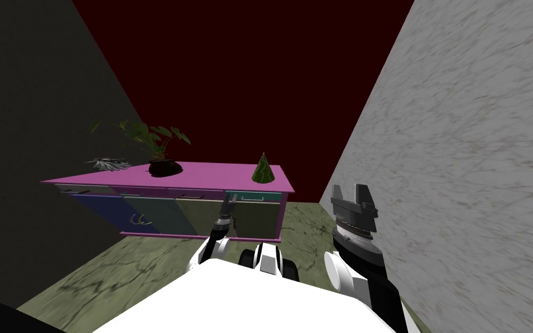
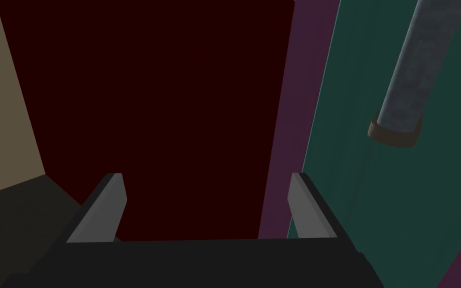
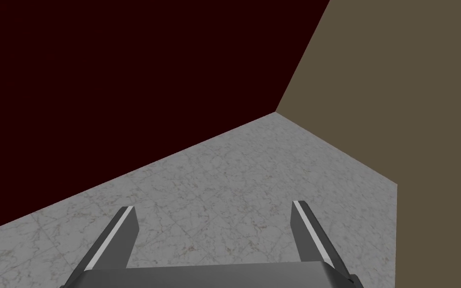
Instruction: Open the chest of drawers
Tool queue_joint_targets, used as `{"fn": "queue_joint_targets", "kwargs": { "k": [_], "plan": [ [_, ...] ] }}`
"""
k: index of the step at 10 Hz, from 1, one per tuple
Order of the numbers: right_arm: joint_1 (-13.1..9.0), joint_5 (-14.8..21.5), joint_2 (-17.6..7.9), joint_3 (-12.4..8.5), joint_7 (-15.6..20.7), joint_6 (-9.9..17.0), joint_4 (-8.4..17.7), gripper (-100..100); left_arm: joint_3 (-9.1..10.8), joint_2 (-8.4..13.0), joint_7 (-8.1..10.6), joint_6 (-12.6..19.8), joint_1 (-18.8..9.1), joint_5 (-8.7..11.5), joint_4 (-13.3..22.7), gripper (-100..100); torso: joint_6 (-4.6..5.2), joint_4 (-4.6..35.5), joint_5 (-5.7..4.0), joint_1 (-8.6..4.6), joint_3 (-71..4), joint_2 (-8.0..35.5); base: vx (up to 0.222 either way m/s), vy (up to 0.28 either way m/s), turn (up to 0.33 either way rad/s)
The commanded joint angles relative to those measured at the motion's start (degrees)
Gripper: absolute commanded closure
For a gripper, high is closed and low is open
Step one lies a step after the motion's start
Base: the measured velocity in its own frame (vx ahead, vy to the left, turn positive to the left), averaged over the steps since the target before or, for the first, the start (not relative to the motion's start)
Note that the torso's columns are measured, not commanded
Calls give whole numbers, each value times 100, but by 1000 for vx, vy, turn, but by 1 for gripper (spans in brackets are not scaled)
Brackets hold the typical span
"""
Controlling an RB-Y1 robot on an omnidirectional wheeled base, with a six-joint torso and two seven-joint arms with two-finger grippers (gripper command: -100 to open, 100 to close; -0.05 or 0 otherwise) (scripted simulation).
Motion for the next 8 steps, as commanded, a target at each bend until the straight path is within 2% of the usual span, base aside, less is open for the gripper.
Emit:
{"fn": "queue_joint_targets", "kwargs": {
  "k": [1, 2, 4, 5, 6, 7, 8],
  "plan": [
    [0, 0, 0, 0, 0, 0, 0, 0, -31, -58, 17, -110, -84, -26, 406, -100, 2, 11, -4, 14, -3, -3, 1, -74, 11],
    [0, 0, 0, 0, 0, 0, 0, 0, -31, -58, 17, -110, -84, -26, 469, -100, -6, 18, -11, 6, -3, -1, 3, -54, 27],
    [0, 0, 0, 0, 0, 0, 0, 0, 5, -100, 48, -378, -187, -30, 858, -100, -5, 24, -11, 11, 1, 7, 12, -71, 29],
    [1, 0, 0, 0, 0, 0, 0, 0, 5, -100, 48, -378, -187, -30, 919, -100, -12, 30, -18, -2, 5, 16, 6, -74, 28],
    [0, 0, 0, 0, 0, 0, 0, 0, 21, -116, 63, -503, -234, -32, 1126, -100, -9, 34, -18, 4, 13, 27, 7, -66, 4],
    [0, 0, 0, 0, 0, 0, 0, 0, 21, -116, 63, -503, -234, -32, 1126, -100, -22, 42, -21, 8, 20, 43, 5, -49, 26],
    [0, 0, 0, 0, 0, 0, 0, 0, 36, -129, 76, -623, -279, -34, 1320, -100, -18, 45, -19, 13, 26, 51, 5, -55, 18]
  ]
}}
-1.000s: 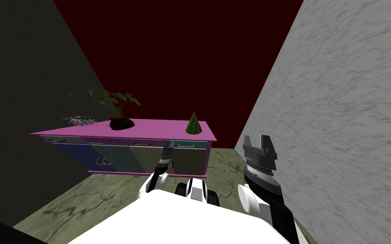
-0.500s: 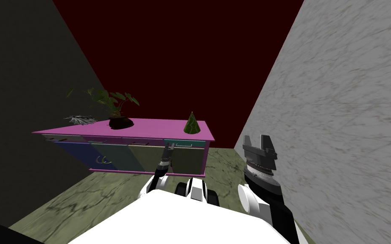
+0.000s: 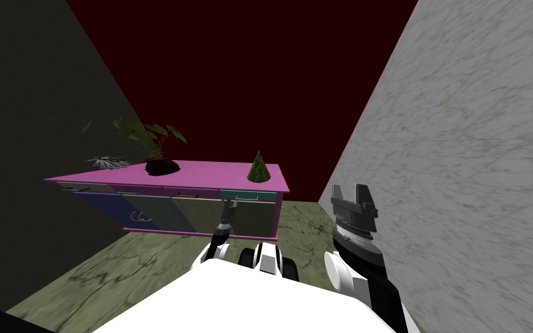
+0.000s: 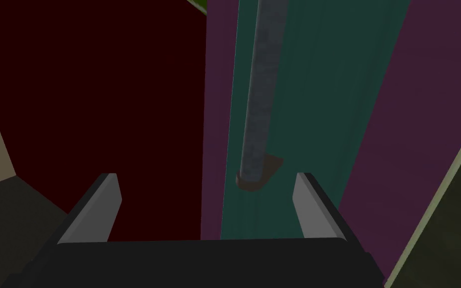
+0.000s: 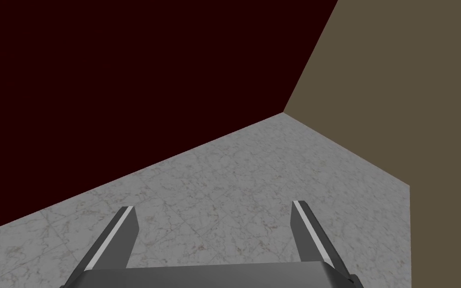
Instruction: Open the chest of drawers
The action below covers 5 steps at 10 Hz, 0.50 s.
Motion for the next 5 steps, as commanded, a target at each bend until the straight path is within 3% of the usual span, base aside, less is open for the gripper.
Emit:
{"fn": "queue_joint_targets", "kwargs": {
  "k": [1, 5],
  "plan": [
    [0, 0, 0, 0, 0, 0, 0, 0, 14, -33, 33, -245, -118, -12, 457, -100, -6, 1, -2, -4, 1, 2, 5, -69, 18],
    [0, 0, 0, 0, 0, 0, 0, 0, 50, -78, 66, -528, -222, -16, 908, -100, -29, 18, -10, 2, 23, 45, 8, -71, 24]
  ]
}}
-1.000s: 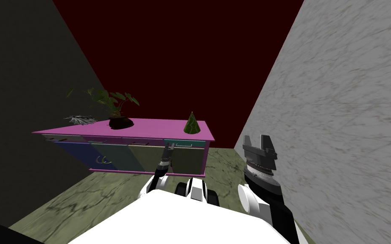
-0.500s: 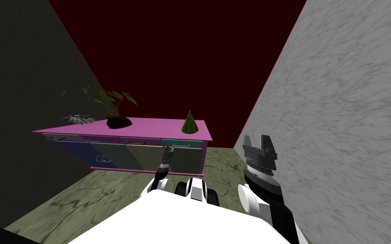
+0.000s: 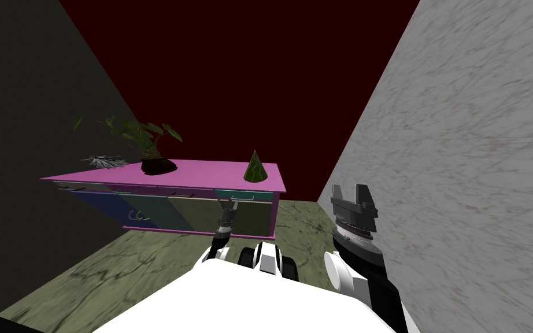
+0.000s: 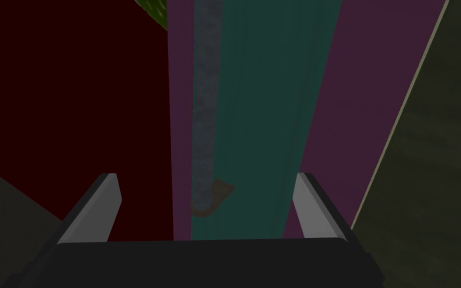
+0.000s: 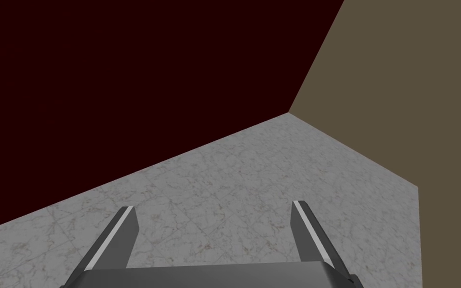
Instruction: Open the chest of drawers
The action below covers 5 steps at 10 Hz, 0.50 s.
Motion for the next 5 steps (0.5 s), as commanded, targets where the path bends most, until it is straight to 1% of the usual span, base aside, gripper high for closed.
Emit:
{"fn": "queue_joint_targets", "kwargs": {
  "k": [1, 4, 5],
  "plan": [
    [0, 0, 0, 0, 0, 0, 0, 0, 30, -49, 23, -224, -97, -1, 362, -100, 0, 1, -1, -2, 1, 2, 6, -69, 31],
    [0, 0, 0, 0, 0, 0, 0, 0, 49, -163, 40, -376, -153, -4, 606, -100, 0, -1, -1, -2, -3, -5, 0, -50, 17],
    [0, 0, 0, 0, 0, 0, 0, 0, 42, -140, 32, -338, -136, -6, 550, -100, 0, -2, 0, 0, -4, -6, 0, -17, 3]
  ]
}}
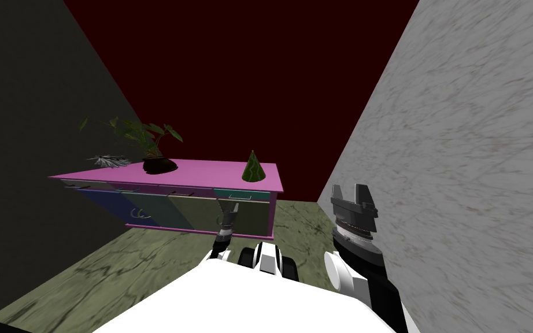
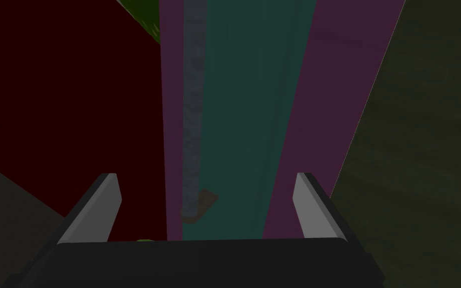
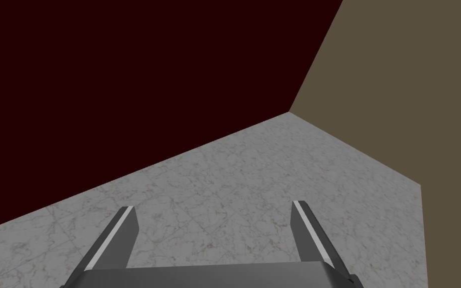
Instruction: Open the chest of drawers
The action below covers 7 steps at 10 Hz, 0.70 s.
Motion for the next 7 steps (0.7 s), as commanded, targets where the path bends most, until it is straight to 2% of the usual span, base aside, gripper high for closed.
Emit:
{"fn": "queue_joint_targets", "kwargs": {
  "k": [1, 5, 7],
  "plan": [
    [0, 0, 0, 0, 0, 0, 0, 0, 23, 28, 4, 181, -135, 14, -56, -100, 0, 0, 1, 5, 0, 0, -13, -12, 19],
    [0, 0, 0, 0, 0, 0, 0, 0, 68, 95, 9, 578, -399, 44, -196, -100, 0, 1, -2, -7, 2, 2, -23, -10, 14],
    [0, 0, 0, 0, 0, 0, 0, 0, 75, 99, 7, 583, -442, 48, -168, -100, 0, 0, -1, -6, 0, 0, -14, -7, 6]
  ]
}}
